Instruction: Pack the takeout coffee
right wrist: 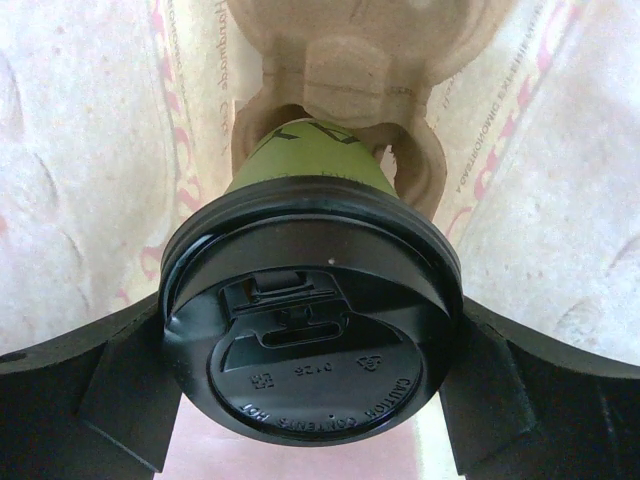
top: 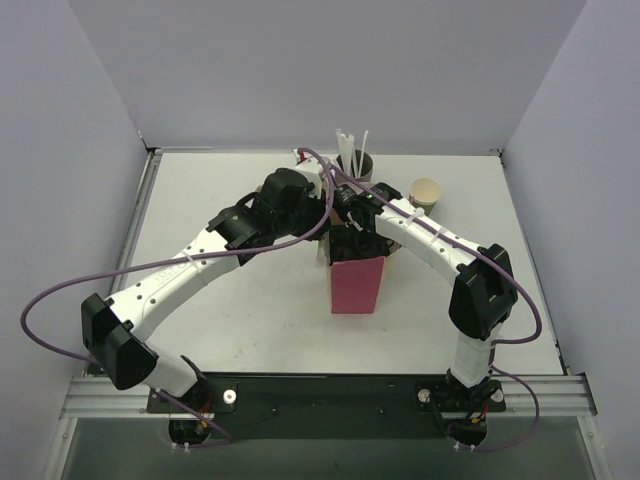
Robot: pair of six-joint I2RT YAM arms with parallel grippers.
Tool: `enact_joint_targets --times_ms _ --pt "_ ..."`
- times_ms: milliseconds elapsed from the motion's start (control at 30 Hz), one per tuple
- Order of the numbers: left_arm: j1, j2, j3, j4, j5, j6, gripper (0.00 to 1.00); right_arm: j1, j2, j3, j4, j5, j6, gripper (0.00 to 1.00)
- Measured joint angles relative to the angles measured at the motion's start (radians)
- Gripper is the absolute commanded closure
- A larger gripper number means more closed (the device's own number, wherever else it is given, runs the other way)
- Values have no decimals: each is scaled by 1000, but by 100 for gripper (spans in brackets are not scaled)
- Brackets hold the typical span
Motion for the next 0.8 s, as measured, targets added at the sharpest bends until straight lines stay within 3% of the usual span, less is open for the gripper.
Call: enact_joint_targets --times_ms 67,800 --pt "0 14 27 -31 -17 13 100 0 0 -5 0 5 0 48" --pt "-32 18 54 -89 -59 -10 100 14 -36 -84 68 5 6 48"
